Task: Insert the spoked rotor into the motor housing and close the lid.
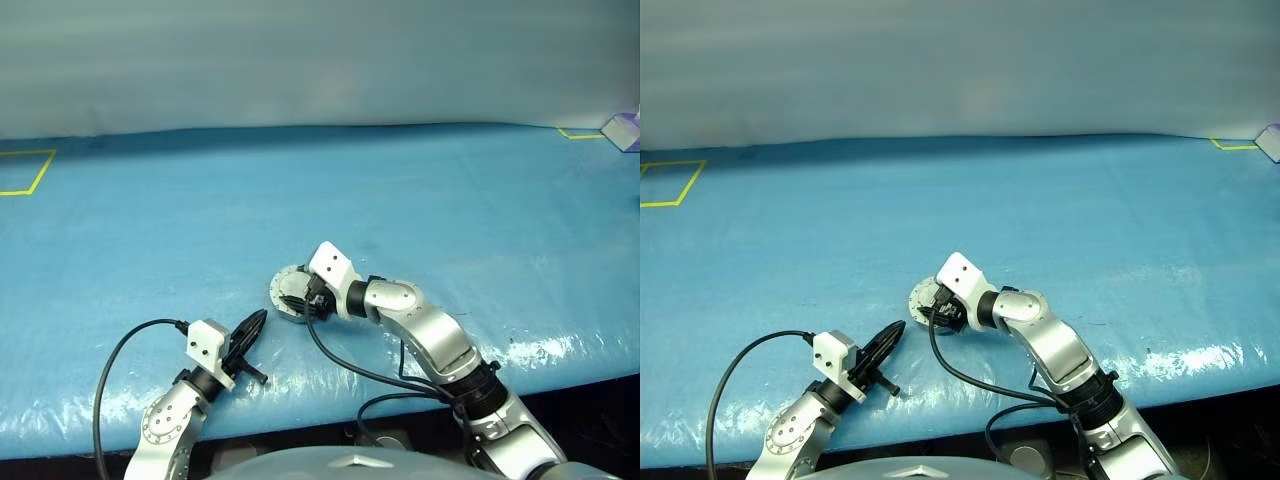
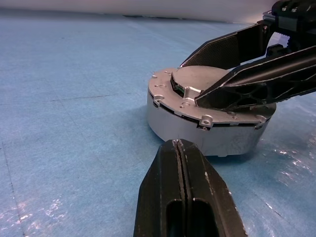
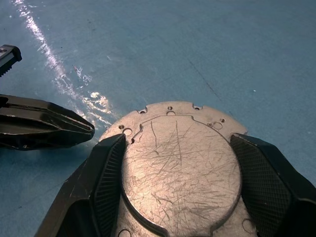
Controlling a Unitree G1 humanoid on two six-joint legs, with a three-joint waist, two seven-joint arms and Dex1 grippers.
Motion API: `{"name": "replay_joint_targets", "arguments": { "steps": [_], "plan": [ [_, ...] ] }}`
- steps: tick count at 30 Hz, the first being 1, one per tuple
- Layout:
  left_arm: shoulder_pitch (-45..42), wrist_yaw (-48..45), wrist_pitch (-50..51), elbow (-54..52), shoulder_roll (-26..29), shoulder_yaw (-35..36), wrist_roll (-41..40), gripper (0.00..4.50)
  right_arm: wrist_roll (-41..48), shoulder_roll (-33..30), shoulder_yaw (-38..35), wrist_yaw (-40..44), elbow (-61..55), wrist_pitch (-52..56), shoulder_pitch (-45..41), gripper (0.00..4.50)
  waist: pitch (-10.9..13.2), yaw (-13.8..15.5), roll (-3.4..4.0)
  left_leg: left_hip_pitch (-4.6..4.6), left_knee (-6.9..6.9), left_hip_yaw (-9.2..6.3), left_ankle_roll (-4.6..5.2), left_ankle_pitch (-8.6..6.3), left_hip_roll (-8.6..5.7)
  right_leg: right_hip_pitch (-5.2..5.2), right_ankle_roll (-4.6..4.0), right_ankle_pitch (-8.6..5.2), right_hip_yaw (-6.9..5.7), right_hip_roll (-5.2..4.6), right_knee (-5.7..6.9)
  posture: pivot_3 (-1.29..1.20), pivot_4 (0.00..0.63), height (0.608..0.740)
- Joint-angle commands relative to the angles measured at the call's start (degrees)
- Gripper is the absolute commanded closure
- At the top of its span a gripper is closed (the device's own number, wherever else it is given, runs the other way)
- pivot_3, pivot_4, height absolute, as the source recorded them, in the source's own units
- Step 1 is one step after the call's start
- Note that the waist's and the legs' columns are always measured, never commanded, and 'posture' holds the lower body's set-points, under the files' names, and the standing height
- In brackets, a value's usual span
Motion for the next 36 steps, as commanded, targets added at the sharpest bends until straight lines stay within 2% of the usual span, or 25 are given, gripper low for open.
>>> {"name": "replay_joint_targets", "arguments": {
  "steps": [1, 7, 14, 21, 27, 32, 36],
  "plan": [
    [0.13, -0.11, -0.25, -1.51, -0.17, -0.53, 0.06, 4.5, -2.36, -1.73, 2.76, 0.09, 4.62, 1.9, 1.58, 1.46, 0.0, 0.01, 0.0, 0.0, 0.0, 0.0, 0.0, 0.0, 0.0, 0.0, 0.0, 0.0, 0.0, -0.01, 0.0, 0.0, 0.15, 0.74],
    [0.2, -0.01, 0.02, -1.85, -0.18, -0.64, 0.14, 4.5, -0.99, 0.17, 0.9, -1.25, 4.38, 5.54, 1.68, 1.46, -0.01, -0.09, -0.01, 0.0, -0.01, 0.0, -0.01, 0.0, 0.02, -0.01, 0.0, 0.0, 0.0, 0.01, -0.01, 0.0, 0.15, 0.74],
    [0.05, 0.23, 0.29, -2.1, -0.09, -0.95, 0.1, 4.5, -6.32, -3.2, 4.87, -1.15, 5.55, -0.02, 0.96, 1.46, -0.03, -0.07, 0.02, 0.02, 0.01, 0.02, -0.01, -0.01, 0.02, -0.02, 0.0, 0.0, -0.01, -0.02, -0.01, 0.0, 0.15, 0.74],
    [0.0, 0.25, 0.7, -2.37, -0.02, -1.09, 0.12, 4.5, -1.94, 1.54, -0.61, -3.75, 5.81, 7.29, 1.45, 1.46, -0.04, -0.09, 0.01, 0.02, 0.01, 0.02, -0.01, -0.01, 0.06, -0.03, 0.0, 0.0, -0.01, 0.0, 0.0, 0.0, 0.15, 0.74],
    [0.16, 0.3, 0.93, -2.65, -0.06, -1.2, 0.14, 4.5, -6.34, -2.12, 4.72, -2.78, 5.55, 3.2, 0.8, 1.46, -0.05, -0.09, 0.06, 0.14, 0.04, 0.05, -0.06, -0.04, 0.06, -0.08, 0.01, -0.01, -0.04, -0.07, -0.05, 0.0, 0.15, 0.74],
    [0.28, 0.31, 1.07, -2.78, -0.05, -1.25, 0.12, 4.5, 2.03, 5.16, -4.22, -4.57, 4.61, 9.75, 2.44, 1.46, -0.06, -0.15, -0.01, 0.17, 0.03, 0.03, -0.41, -0.25, 0.09, -0.07, 0.01, -0.02, -0.12, -0.13, -0.09, 0.0, 0.15, 0.74],
    [0.29, 0.23, 1.18, -2.86, -0.07, -1.43, 0.11, 4.5, -5.88, -0.78, 3.05, -3.7, 5.23, 1.97, 0.89, 1.46, -0.06, -0.19, 0.05, 0.05, 0.02, 0.09, -0.1, -0.07, 0.08, -0.09, 0.01, -0.01, -0.12, -0.13, -0.08, 0.0, 0.15, 0.74]
  ]
}}
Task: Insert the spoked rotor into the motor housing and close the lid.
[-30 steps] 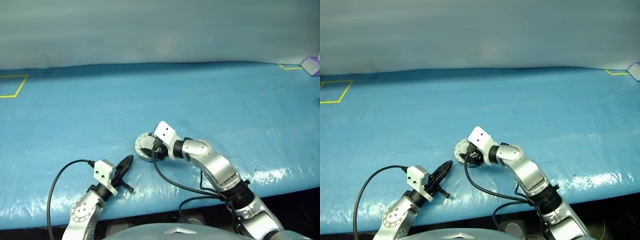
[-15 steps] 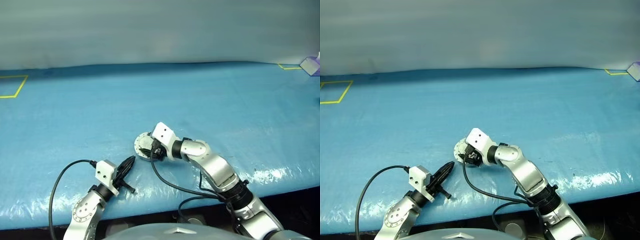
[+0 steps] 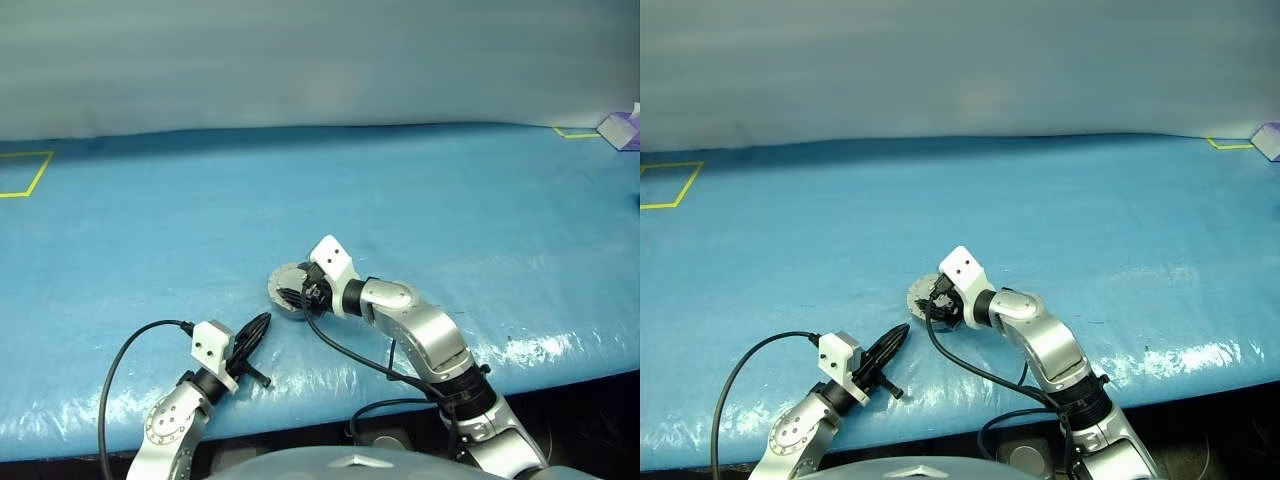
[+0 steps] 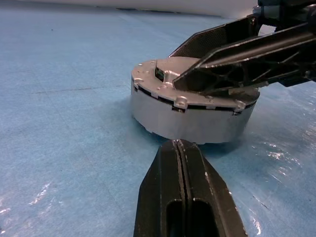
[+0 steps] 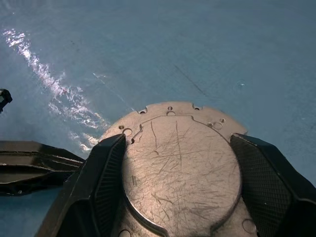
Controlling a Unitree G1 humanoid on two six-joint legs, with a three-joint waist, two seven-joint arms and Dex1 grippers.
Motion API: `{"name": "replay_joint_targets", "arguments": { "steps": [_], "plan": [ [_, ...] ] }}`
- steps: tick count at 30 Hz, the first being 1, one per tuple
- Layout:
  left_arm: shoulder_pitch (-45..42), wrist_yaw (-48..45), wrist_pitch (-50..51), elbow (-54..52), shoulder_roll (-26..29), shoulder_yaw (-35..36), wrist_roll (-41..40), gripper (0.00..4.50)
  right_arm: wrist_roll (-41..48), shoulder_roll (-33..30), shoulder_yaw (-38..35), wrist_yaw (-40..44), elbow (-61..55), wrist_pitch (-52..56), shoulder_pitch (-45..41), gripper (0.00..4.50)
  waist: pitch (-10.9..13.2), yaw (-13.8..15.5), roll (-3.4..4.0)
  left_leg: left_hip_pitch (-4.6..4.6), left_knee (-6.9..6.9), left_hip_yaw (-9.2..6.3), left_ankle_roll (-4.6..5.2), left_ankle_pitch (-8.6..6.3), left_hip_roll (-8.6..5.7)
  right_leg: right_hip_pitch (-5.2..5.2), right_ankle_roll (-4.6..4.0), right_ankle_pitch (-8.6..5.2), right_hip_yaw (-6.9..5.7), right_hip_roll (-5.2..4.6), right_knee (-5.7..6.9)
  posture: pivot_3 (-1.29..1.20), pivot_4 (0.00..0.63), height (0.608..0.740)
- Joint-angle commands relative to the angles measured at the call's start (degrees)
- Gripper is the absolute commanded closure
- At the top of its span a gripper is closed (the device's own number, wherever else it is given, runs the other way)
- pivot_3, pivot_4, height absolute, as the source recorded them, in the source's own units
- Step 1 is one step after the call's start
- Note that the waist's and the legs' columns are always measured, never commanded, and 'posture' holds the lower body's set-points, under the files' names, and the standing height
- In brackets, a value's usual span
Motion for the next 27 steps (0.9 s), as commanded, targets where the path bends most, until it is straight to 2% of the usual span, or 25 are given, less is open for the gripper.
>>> {"name": "replay_joint_targets", "arguments": {
  "steps": [1, 6, 8, 12, 15, 22, 27],
  "plan": [
    [0.08, 0.08, -0.11, -2.64, -0.11, -0.44, 0.01, 4.5, -5.9, -4.41, 4.8, -0.08, 5.11, -3.37, 1.41, 1.46, 0.01, 0.11, 0.01, 0.05, -0.01, -0.02, 0.0, 0.0, -0.02, -0.03, 0.0, 0.0, -0.01, -0.02, -0.01, 0.0, 0.15, 0.74],
    [0.03, 0.01, -0.11, -2.63, -0.12, -0.5, 0.03, 4.5, -8.25, -6.25, 6.3, 0.44, 6.21, -11.87, 1.72, 1.46, 0.06, 0.09, 0.02, -0.02, -0.01, -0.03, -0.02, -0.02, -0.01, -0.02, 0.0, 0.0, -0.06, -0.04, -0.02, 0.0, 0.15, 0.74],
    [0.0, -0.04, -0.09, -2.63, -0.08, -0.54, 0.04, 4.5, -4.5, -3.78, 3.18, 0.11, 6.12, -11.22, 2.96, 1.46, 0.06, 0.1, -0.04, -0.06, -0.01, 0.0, -0.02, -0.01, -0.01, -0.01, 0.0, 0.0, -0.06, -0.06, -0.02, 0.0, 0.15, 0.74],
    [-0.11, -0.21, 0.0, -2.58, 0.06, -0.5, -0.03, 4.5, -8.15, -5.16, 4.76, 0.02, 7.21, -18.27, 3.34, 1.46, 0.14, 0.14, -0.08, -0.1, -0.04, -0.01, -0.02, -0.01, -0.02, -0.02, 0.0, 0.0, -0.07, -0.04, -0.02, 0.0, 0.15, 0.74],
    [-0.25, -0.34, 0.03, -2.55, 0.15, -0.43, -0.12, 4.5, -4.8, -2.53, 1.72, -0.33, 7.14, -16.48, 4.48, 1.46, 0.17, 0.09, -0.12, -0.1, -0.06, -0.03, -0.02, -0.01, 0.0, -0.02, 0.0, 0.0, -0.08, -0.02, -0.02, 0.0, 0.15, 0.74],
    [-1.69, -0.41, 2.13, -3.89, 0.62, 0.57, -1.68, 4.5, -4.0, -2.75, 1.85, 2.19, 6.55, -9.87, 3.5, 1.46, 0.17, 0.18, -0.12, -0.09, -0.04, -0.03, -0.02, -0.01, 0.01, -0.01, 0.0, 0.0, -0.08, -0.02, -0.01, 0.0, 0.15, 0.74],
    [-9.51, 8.41, 11.88, -9.83, -2.01, 6.82, -8.11, 4.5, -3.83, -2.95, 1.88, 2.45, 6.27, -6.67, 2.75, 1.46, 0.17, 0.35, -0.14, -0.09, -0.04, -0.11, -0.01, -0.01, 0.0, 0.04, 0.0, 0.0, -0.13, -0.01, 0.0, 0.0, 0.15, 0.74]
  ]
}}
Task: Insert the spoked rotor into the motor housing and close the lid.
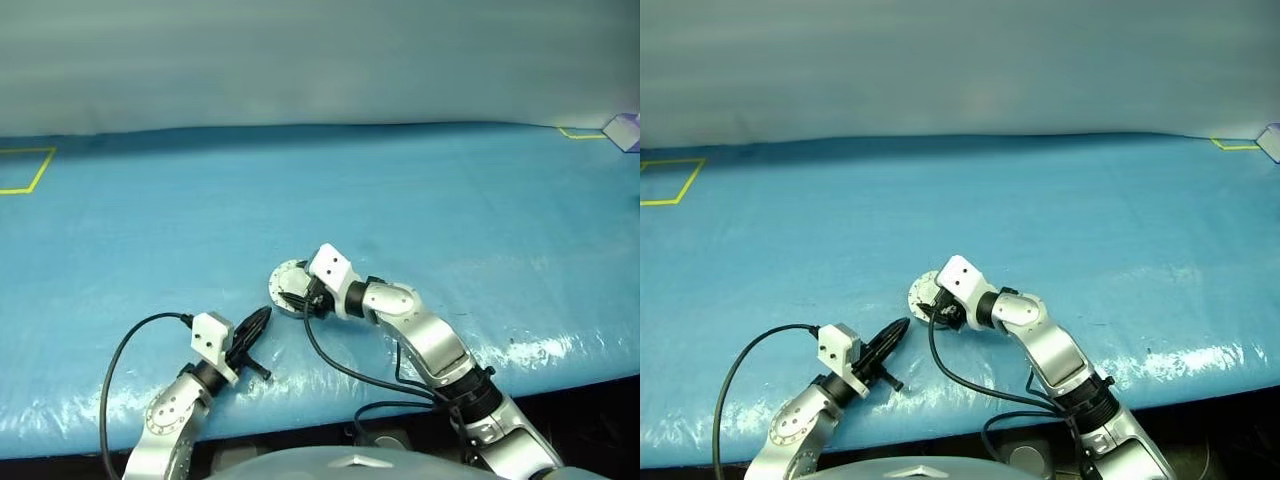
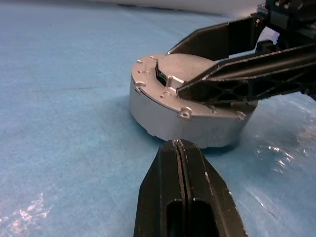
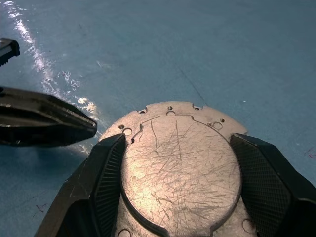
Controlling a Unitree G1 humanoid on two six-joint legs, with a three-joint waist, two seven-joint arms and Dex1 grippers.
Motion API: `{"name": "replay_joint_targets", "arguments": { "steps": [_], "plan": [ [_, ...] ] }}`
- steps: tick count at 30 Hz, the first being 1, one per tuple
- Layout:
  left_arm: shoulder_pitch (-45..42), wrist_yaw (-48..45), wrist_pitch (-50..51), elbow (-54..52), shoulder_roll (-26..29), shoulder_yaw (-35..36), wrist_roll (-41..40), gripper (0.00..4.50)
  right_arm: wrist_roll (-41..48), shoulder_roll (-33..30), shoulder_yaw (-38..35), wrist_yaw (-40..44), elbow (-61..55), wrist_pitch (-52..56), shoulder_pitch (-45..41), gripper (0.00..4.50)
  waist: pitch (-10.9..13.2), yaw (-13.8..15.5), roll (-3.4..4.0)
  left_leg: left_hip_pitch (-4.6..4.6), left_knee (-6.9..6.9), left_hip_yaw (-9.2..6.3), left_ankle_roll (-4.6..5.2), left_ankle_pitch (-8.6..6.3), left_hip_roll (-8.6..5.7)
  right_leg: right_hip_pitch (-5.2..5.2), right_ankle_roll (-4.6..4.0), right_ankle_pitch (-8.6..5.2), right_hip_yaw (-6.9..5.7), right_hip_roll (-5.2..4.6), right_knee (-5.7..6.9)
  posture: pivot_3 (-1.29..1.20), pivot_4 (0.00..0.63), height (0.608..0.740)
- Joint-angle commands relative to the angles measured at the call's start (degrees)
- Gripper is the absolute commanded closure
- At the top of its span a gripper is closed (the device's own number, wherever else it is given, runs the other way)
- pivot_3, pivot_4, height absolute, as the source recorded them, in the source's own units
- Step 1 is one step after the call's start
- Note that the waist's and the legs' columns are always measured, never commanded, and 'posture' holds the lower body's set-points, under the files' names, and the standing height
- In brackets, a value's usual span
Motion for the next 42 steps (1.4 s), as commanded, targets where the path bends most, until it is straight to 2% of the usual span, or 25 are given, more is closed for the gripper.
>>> {"name": "replay_joint_targets", "arguments": {
  "steps": [1, 3, 7, 9, 11, 14, 18, 24, 32, 40, 42],
  "plan": [
    [-6.75, 8.01, 8.23, -7.67, -1.68, 5.57, -5.1, 4.5, -0.99, -1.07, 0.88, 0.01, 3.09, 4.71, 1.44, 1.46, -0.01, 0.02, -0.01, 0.01, 0.01, -0.02, 0.01, 0.01, 0.0, 0.03, 0.0, 0.0, -0.03, 0.01, 0.0, 0.0, 0.15, 0.74],
    [-10.4, 11.17, 13.81, -9.36, -1.81, 7.7, -7.82, 4.5, -1.05, -1.04, 0.89, -0.03, 3.12, 4.93, 1.32, 1.46, -0.04, 0.0, -0.03, 0.02, 0.01, -0.06, 0.02, 0.02, -0.02, 0.09, 0.01, 0.01, -0.06, 0.02, 0.02, 0.0, 0.15, 0.74],
    [-20.61, 16.37, 33.28, -9.54, 0.37, 12.58, -22.64, 4.5, -1.16, -0.87, 0.87, -0.37, 3.12, 5.31, 1.34, 1.46, -0.05, -0.06, -0.08, 0.05, -0.01, -0.09, 0.02, 0.02, -0.1, 0.16, 0.04, 0.03, -0.04, 0.01, 0.0, 0.0, 0.15, 0.74],
    [-24.67, 15.07, 43.84, -7.41, 3.22, 13.92, -31.97, 4.5, -1.24, -0.73, 0.93, -0.58, 3.11, 5.44, 1.36, 1.46, -0.06, -0.14, -0.11, 0.05, 0.02, -0.18, 0.03, 0.02, -0.1, 0.19, 0.07, 0.04, -0.06, 0.05, 0.03, 0.0, 0.15, 0.74],
    [-27.35, 12.47, 50.19, -5.74, 6.62, 13.56, -35.59, 4.5, -1.28, -0.6, 1.01, -0.77, 3.08, 5.51, 1.36, 1.46, -0.06, -0.24, -0.1, 0.08, 0.03, -0.17, 0.03, 0.02, -0.11, 0.2, 0.06, 0.04, -0.06, 0.06, 0.05, 0.0, 0.15, 0.74],
    [-30.47, 9.68, 57.39, -1.52, 11.58, 11.6, -36.2, 4.5, -1.24, -0.46, 0.88, -1.09, 2.85, 5.61, 1.39, 1.46, -0.06, -0.43, -0.09, 0.11, 0.0, -0.16, 0.03, 0.02, -0.11, 0.21, 0.04, 0.03, -0.03, 0.09, 0.04, 0.0, 0.15, 0.74],
    [-33.5, 7.91, 62.3, 2.66, 14.07, 10.94, -35.67, 4.5, -1.21, -0.64, 0.53, -1.5, 2.39, 5.71, 1.62, 1.46, -0.05, -0.37, -0.1, 0.12, -0.02, -0.18, 0.02, 0.03, -0.1, 0.21, 0.0, 0.02, -0.01, 0.13, 0.05, 0.0, 0.15, 0.74],
    [-35.12, 3.65, 64.64, 3.04, 16.96, 7.75, -33.02, 4.5, -1.29, -0.64, 0.28, -1.84, 2.26, 5.9, 1.71, 1.46, -0.06, -0.19, -0.08, 0.13, -0.02, -0.18, 0.01, 0.03, -0.1, 0.21, 0.0, 0.02, 0.02, 0.13, 0.05, 0.0, 0.15, 0.74],
    [-34.2, 1.26, 66.33, 2.81, 18.68, 3.07, -28.6, 4.5, -1.25, -0.6, 0.45, -1.76, 2.25, 6.09, 1.6, 1.46, -0.11, -0.1, -0.12, 0.16, -0.02, -0.13, 0.0, 0.03, -0.1, 0.22, -0.01, 0.01, 0.08, 0.13, 0.05, 0.0, 0.15, 0.74],
    [-33.49, 0.46, 66.29, 2.64, 17.55, 1.9, -26.13, 4.5, -0.26, 0.04, -1.32, -2.72, 2.2, 5.96, 2.69, 1.46, -0.25, 0.0, -0.18, 0.25, -0.03, -0.11, 0.0, 0.03, -0.11, 0.32, -0.01, 0.01, 0.1, 0.1, 0.04, 0.0, 0.15, 0.74],
    [-33.49, 0.26, 66.34, 2.76, 17.28, 1.8, -25.59, 4.5, 1.6, 0.96, -3.62, -2.93, 2.04, 7.09, 3.6, 0.73, -0.29, 0.08, -0.26, 0.27, -0.03, -0.12, 0.0, 0.03, -0.12, 0.34, -0.01, 0.01, 0.1, 0.09, 0.03, 0.0, 0.15, 0.74]
  ]
}}
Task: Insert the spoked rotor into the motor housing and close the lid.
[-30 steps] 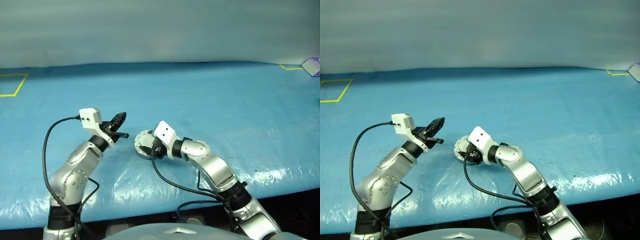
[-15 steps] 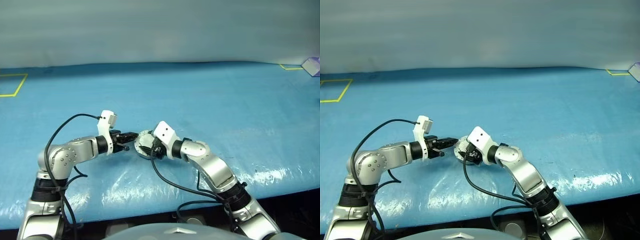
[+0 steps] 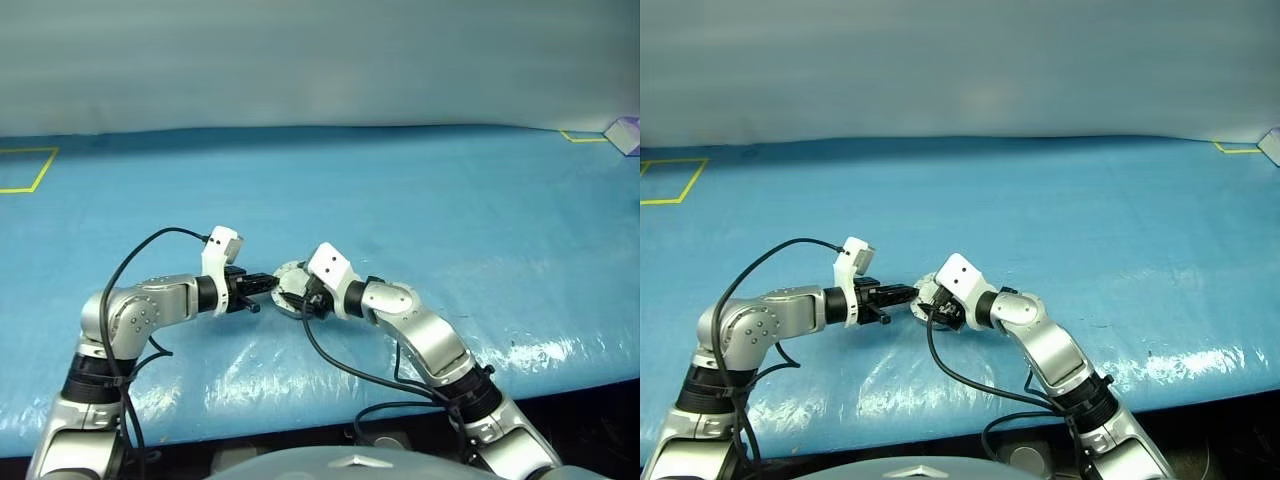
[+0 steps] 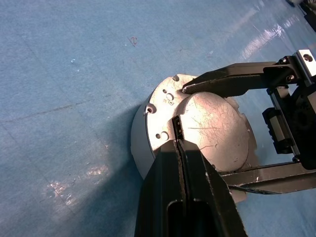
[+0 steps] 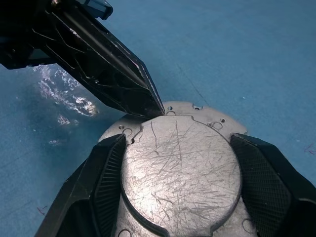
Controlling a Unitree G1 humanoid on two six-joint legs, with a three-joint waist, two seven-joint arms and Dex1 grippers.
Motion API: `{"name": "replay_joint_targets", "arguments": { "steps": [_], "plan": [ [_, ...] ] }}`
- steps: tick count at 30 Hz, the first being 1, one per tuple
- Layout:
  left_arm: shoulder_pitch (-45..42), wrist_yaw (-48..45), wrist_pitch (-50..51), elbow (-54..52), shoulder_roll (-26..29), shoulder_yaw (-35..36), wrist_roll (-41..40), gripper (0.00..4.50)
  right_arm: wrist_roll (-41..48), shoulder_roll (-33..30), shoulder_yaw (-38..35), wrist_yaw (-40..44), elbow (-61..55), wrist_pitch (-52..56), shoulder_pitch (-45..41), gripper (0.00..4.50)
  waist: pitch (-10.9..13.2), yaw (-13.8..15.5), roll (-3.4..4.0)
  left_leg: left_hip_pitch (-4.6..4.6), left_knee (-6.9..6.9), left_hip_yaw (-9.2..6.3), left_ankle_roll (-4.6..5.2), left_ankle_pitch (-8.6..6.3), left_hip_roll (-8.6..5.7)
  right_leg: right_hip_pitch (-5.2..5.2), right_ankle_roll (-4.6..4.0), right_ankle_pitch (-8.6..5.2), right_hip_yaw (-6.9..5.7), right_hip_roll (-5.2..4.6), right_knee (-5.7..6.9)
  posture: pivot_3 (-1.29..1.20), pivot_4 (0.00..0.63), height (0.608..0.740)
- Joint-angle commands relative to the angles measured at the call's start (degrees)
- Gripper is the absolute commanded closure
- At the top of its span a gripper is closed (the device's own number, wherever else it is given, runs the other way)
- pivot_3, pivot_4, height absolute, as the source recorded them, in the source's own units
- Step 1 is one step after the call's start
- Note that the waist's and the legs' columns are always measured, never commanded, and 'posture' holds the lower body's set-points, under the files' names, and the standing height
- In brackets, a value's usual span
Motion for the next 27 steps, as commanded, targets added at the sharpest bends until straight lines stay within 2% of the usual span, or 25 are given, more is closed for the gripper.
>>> {"name": "replay_joint_targets", "arguments": {
  "steps": [1, 2, 3, 6, 9, 13, 16, 19, 23, 27],
  "plan": [
    [1.1, -0.46, 1.73, 0.13, -0.34, -2.44, 1.46, 4.5, 1.46, 0.17, -3.38, -1.67, 3.03, 4.66, 3.12, 0.42, -0.04, 0.1, -0.06, 0.0, 0.0, -0.01, 0.0, 0.0, 0.0, 0.01, 0.0, 0.0, 0.0, 0.0, -0.01, 0.0, 0.15, 0.74],
    [1.13, -0.47, 1.8, 0.17, -0.38, -2.5, 1.66, 4.5, 1.38, 0.02, -3.82, -1.89, 2.72, 4.56, 3.51, 0.09, -0.04, 0.11, -0.06, 0.0, 0.0, 0.0, 0.0, 0.0, 0.0, 0.01, 0.0, 0.0, 0.0, -0.01, -0.01, 0.0, 0.15, 0.74],
    [1.2, -0.51, 1.85, 0.15, -0.38, -2.6, 1.89, 4.5, 1.33, -0.01, -4.49, -2.4, 2.31, 4.34, 3.97, 0.04, -0.05, 0.13, -0.08, 0.0, 0.01, 0.01, 0.0, 0.0, -0.03, 0.02, 0.0, 0.0, 0.01, -0.04, -0.01, 0.0, 0.15, 0.74],
    [1.58, -0.86, 1.78, 0.01, -0.5, -2.56, 2.42, 4.5, 3.56, -0.53, -8.35, -2.63, -0.45, 5.23, 6.03, 0.04, -0.06, 0.53, -0.1, 0.01, 0.01, 0.0, 0.0, 0.0, -0.05, 0.05, 0.01, 0.0, 0.0, -0.06, -0.04, 0.0, 0.15, 0.74],
    [1.87, -1.08, 1.6, 0.03, -0.72, -2.35, 2.86, 4.5, 7.68, -2.75, -11.64, 0.71, -4.87, 4.33, 9.36, 0.04, -0.05, 0.92, -0.09, -0.02, 0.0, -0.01, 0.01, -0.01, -0.09, 0.05, 0.02, 0.0, 0.0, -0.1, -0.07, 0.0, 0.15, 0.74],
    [1.94, -1.48, 1.09, 0.24, -0.6, -2.78, 3.7, 4.5, 20.78, -4.05, -19.05, 6.75, -12.24, 7.5, 14.4, 0.04, 0.01, 1.21, -0.09, -0.12, 0.01, -0.02, 0.04, -0.02, -0.12, -0.01, 0.04, -0.02, 0.0, -0.14, -0.1, 0.0, 0.15, 0.74],
    [1.82, -2.01, 0.92, 0.41, -0.6, -2.91, 4.41, 4.5, 27.73, -5.08, -23.11, 7.72, -15.21, 12.11, 16.41, 0.04, 0.14, 1.0, 0.13, -0.19, 0.01, 0.02, 0.04, -0.02, -0.09, -0.11, 0.04, -0.02, 0.01, -0.11, -0.05, 0.0, 0.15, 0.74],
    [1.81, -2.42, 0.63, 0.42, -0.74, -3.07, 4.89, 4.5, 35.19, -1.83, -27.91, 2.5, -15.97, 19.37, 17.5, 0.04, 0.14, 1.02, 0.11, -0.18, 0.02, 0.0, 0.04, -0.02, -0.05, -0.12, 0.04, -0.02, -0.01, -0.08, -0.04, 0.0, 0.15, 0.74],
    [2.16, -2.87, 0.28, 0.22, -0.97, -3.21, 5.57, 4.5, 43.59, 8.23, -33.7, -8.56, -13.43, 26.28, 17.18, 0.04, 0.14, 1.05, 0.12, -0.24, 0.01, -0.01, 0.04, -0.02, -0.06, -0.17, 0.03, -0.02, 0.0, -0.08, -0.05, 0.0, 0.15, 0.74],
    [2.45, -3.11, 0.1, 0.04, -1.14, -3.05, 6.07, 4.5, 46.97, 15.03, -35.62, -17.29, -10.77, 31.49, 16.23, 0.04, 0.15, 1.21, 0.15, -0.29, 0.01, 0.01, 0.04, -0.02, -0.08, -0.22, 0.04, -0.01, 0.02, -0.11, -0.06, 0.0, 0.15, 0.74]
  ]
}}
